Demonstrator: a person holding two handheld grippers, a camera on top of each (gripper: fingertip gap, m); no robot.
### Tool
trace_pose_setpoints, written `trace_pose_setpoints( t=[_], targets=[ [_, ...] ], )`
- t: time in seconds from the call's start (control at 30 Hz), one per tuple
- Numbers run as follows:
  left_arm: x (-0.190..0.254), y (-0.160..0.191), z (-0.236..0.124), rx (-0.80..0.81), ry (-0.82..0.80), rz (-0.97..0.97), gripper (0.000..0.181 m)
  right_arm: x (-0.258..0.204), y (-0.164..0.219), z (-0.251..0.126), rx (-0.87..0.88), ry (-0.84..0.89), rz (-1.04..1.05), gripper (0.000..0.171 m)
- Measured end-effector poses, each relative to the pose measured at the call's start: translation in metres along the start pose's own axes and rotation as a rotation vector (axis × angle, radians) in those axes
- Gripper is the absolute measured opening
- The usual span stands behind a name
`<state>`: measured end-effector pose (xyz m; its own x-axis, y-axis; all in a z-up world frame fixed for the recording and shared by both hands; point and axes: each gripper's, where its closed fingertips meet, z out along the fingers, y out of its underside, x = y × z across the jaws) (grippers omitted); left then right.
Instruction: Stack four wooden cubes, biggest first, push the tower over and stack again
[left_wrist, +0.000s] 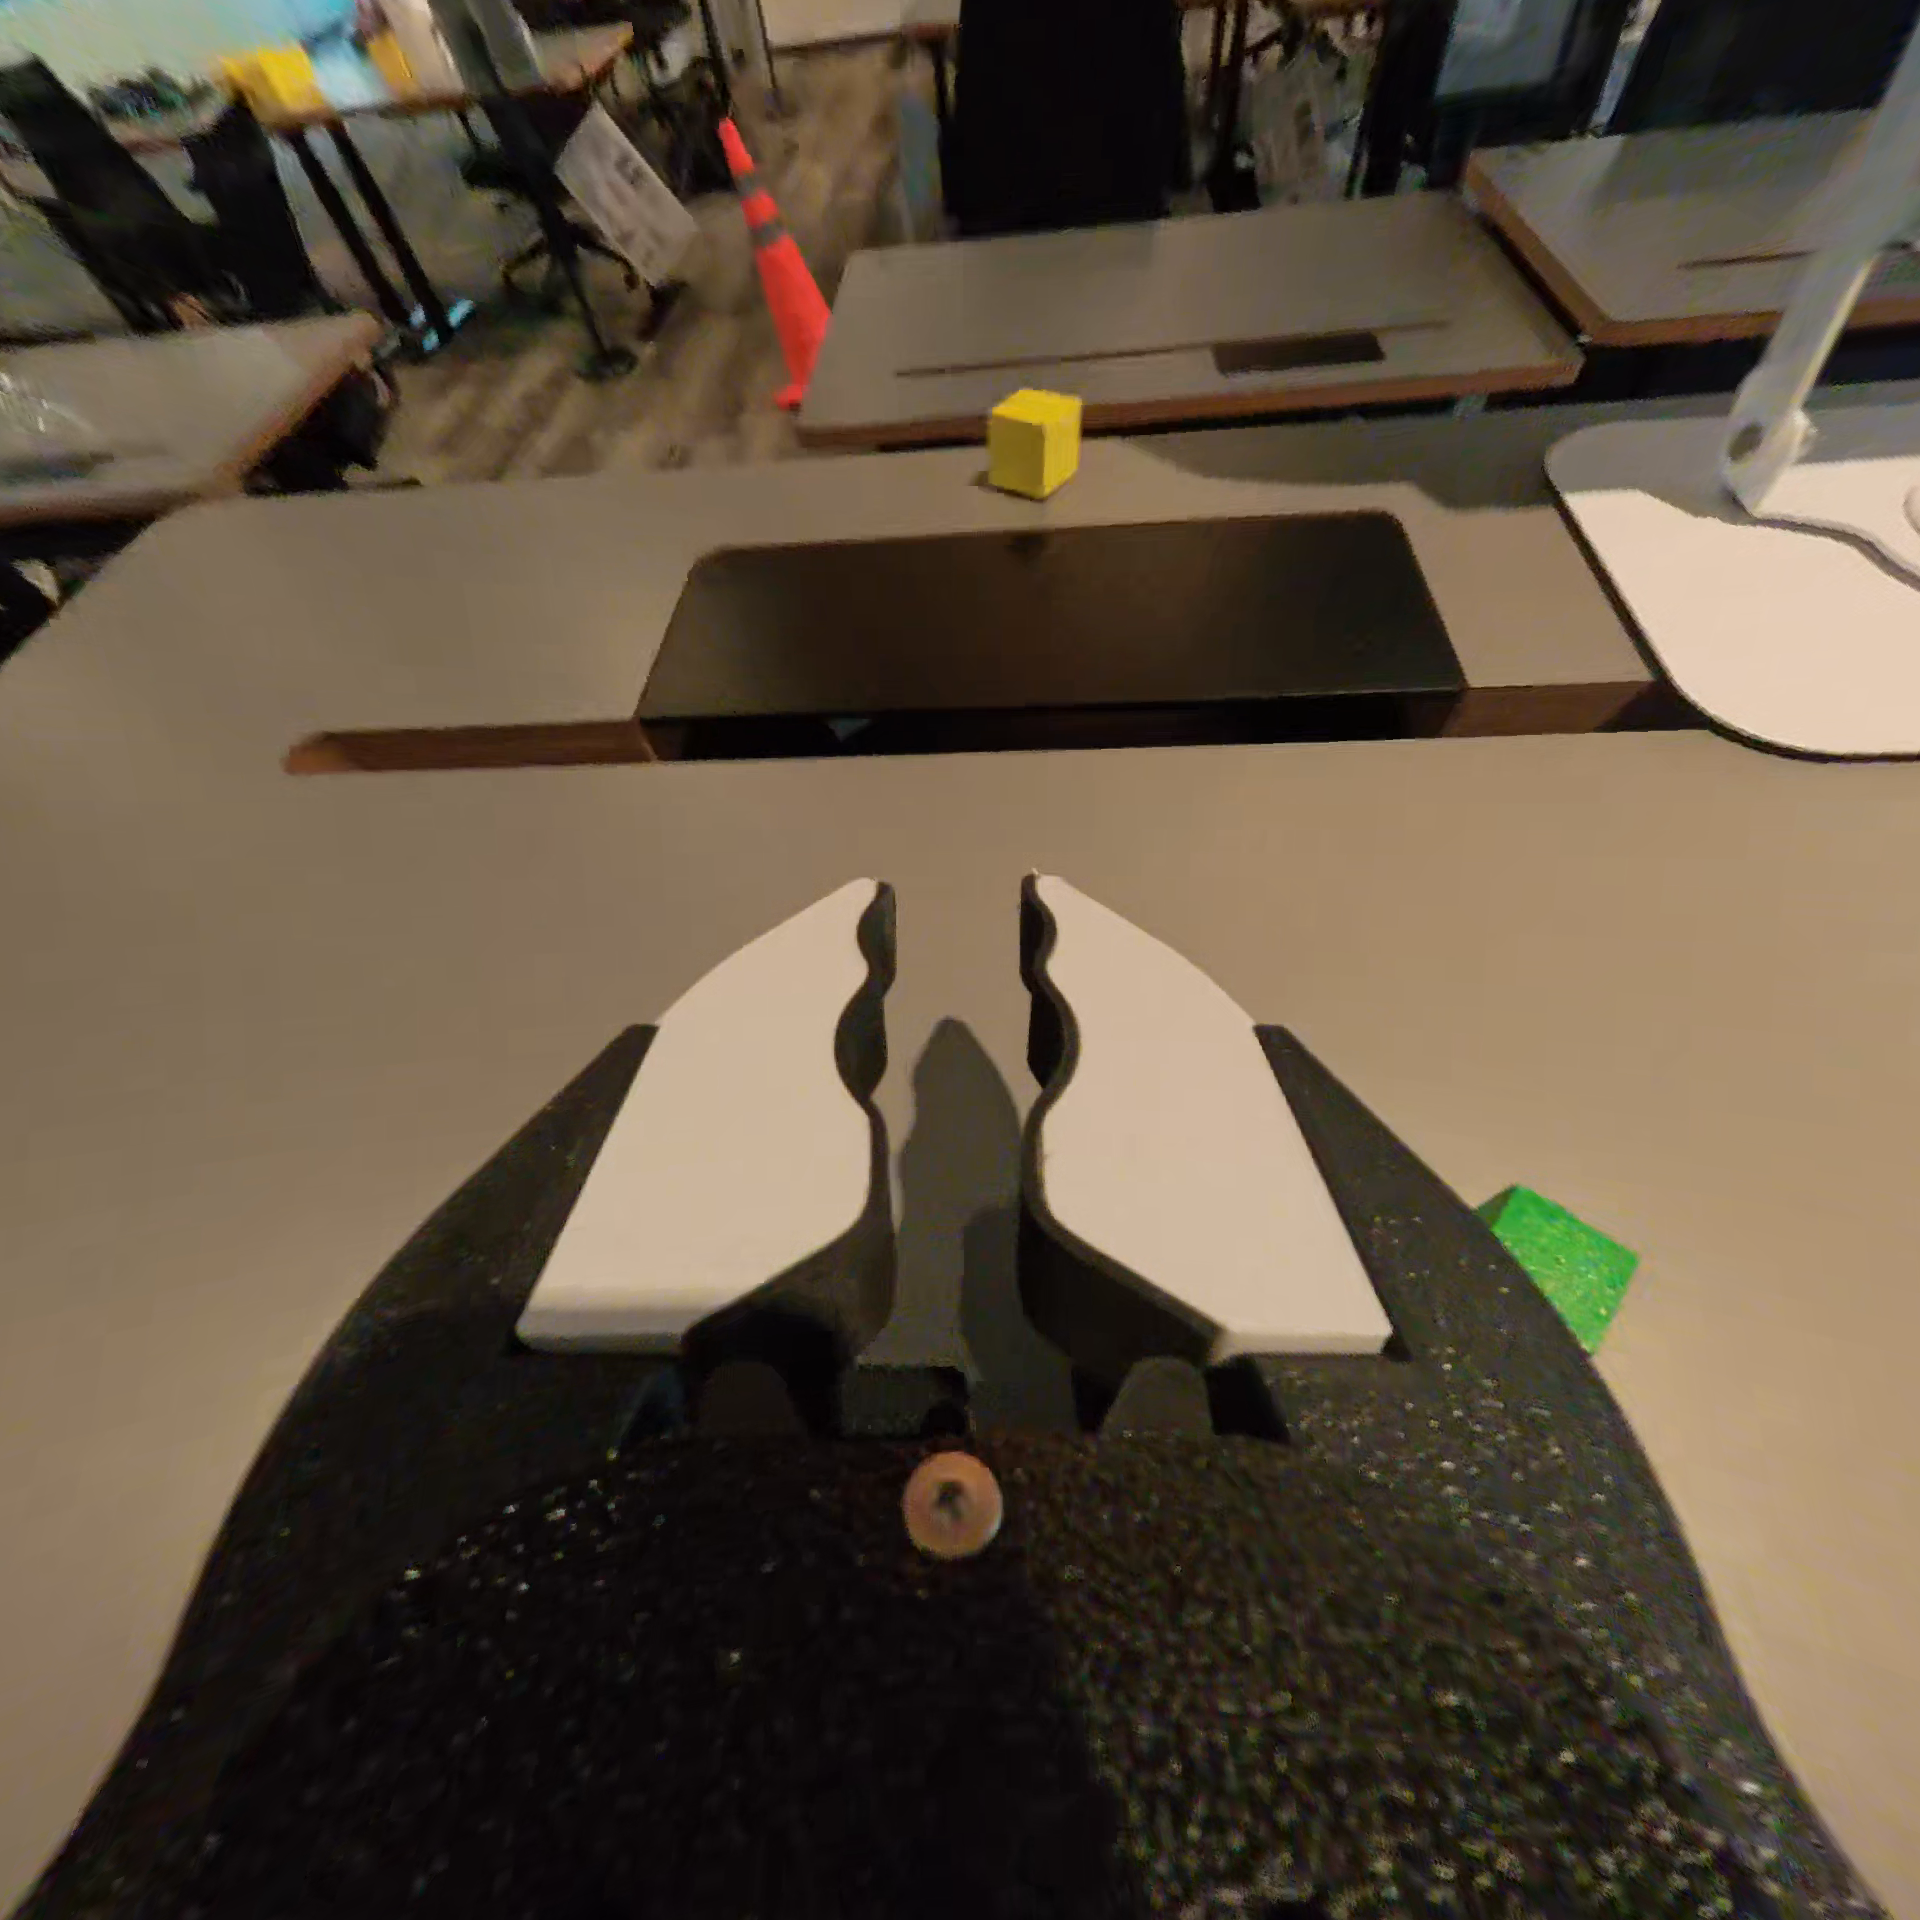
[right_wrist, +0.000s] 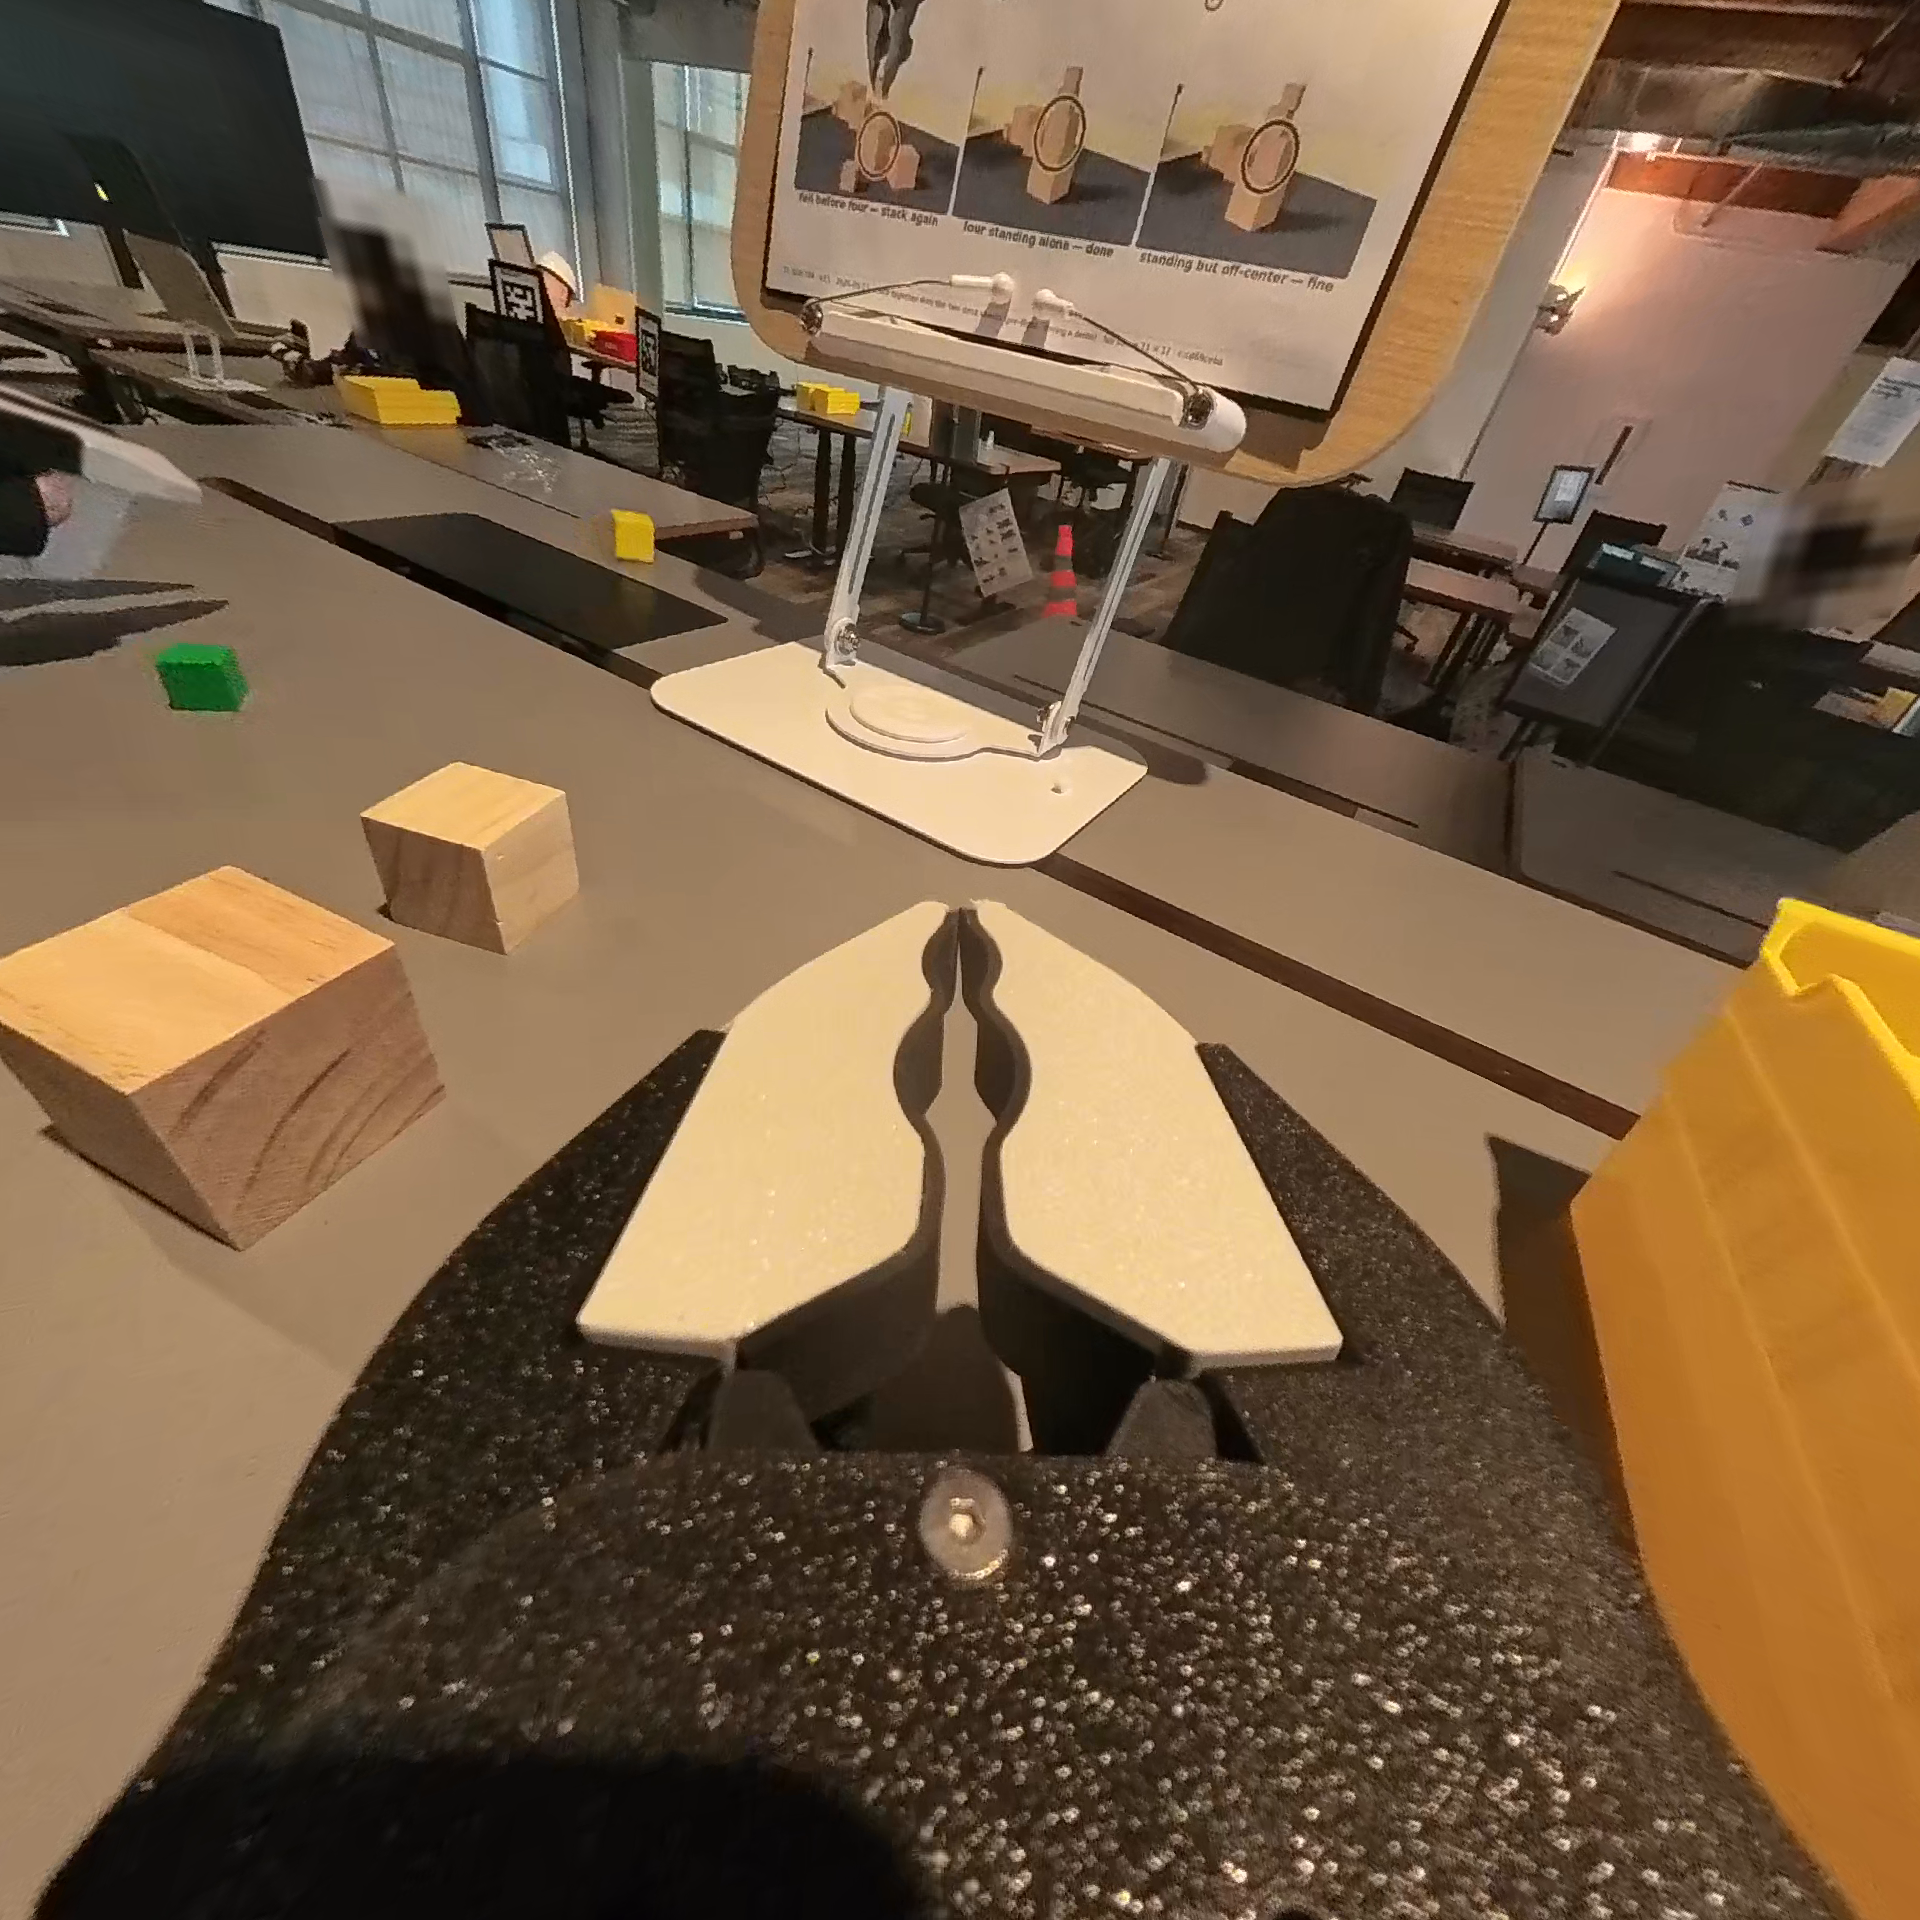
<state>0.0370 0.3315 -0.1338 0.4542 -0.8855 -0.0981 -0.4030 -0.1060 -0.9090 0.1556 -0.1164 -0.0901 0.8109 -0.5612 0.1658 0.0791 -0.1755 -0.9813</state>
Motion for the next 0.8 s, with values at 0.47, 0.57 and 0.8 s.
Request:
trace_pose_setpoints(
  t=[0.47,0.57,0.8],
  targets=[
    [0.005,0.001,0.000,-0.006,0.066,-0.015,0.021,-0.014,0.006,0.007,-0.053,-0.018,-0.119,0.000],
    [0.006,0.001,0.000,-0.003,0.068,-0.012,0.022,-0.013,0.005,0.005,-0.042,-0.016,-0.105,0.000],
    [0.008,0.003,0.001,-0.018,0.080,-0.005,0.022,-0.011,0.004,0.005,-0.034,-0.018,-0.085,0.000]
  ],
)
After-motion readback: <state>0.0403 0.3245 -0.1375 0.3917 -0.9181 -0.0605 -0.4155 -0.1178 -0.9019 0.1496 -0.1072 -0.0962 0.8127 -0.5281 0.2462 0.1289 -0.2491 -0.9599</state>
